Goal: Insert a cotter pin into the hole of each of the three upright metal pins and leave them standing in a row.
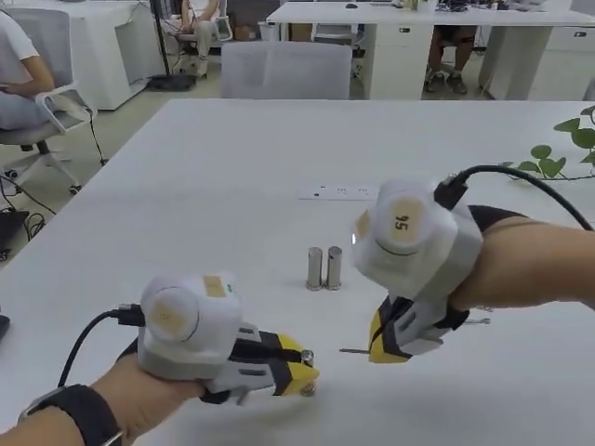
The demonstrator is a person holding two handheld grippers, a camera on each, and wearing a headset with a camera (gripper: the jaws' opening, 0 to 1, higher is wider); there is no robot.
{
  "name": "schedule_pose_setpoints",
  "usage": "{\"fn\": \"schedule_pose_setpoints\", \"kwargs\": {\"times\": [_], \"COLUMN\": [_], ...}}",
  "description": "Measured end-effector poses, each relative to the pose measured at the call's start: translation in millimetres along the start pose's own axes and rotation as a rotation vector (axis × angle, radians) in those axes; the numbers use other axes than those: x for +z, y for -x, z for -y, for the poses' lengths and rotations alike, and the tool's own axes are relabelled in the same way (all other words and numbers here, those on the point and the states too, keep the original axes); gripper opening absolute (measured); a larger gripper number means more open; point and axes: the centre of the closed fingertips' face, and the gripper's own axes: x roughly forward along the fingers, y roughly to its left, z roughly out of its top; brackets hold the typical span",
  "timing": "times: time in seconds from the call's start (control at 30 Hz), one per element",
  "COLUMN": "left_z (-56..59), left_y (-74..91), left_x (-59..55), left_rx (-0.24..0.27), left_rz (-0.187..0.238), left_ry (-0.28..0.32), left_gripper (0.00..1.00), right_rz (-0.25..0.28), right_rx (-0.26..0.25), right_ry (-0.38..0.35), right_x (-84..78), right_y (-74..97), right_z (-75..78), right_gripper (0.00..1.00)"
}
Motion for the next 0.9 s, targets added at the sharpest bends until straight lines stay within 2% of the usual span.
{"fn": "schedule_pose_setpoints", "kwargs": {"times": [0.33, 0.67, 0.9], "left_z": [1.3, 3.2, 3.6], "left_y": [-0.5, -0.9, -1.6], "left_x": [0.7, 1.0, 1.2], "left_rx": [-0.037, -0.045, -0.048], "left_rz": [0.012, 0.013, 0.012], "left_ry": [-0.013, -0.011, -0.007], "left_gripper": [0.07, 0.07, 0.07], "right_rz": [-0.010, -0.015, 0.003], "right_rx": [-0.017, -0.018, -0.013], "right_ry": [-0.070, -0.111, -0.138], "right_x": [6.6, 3.2, 5.1], "right_y": [-14.7, -21.5, -23.5], "right_z": [1.1, 0.4, -0.9], "right_gripper": [0.02, 0.02, 0.02]}}
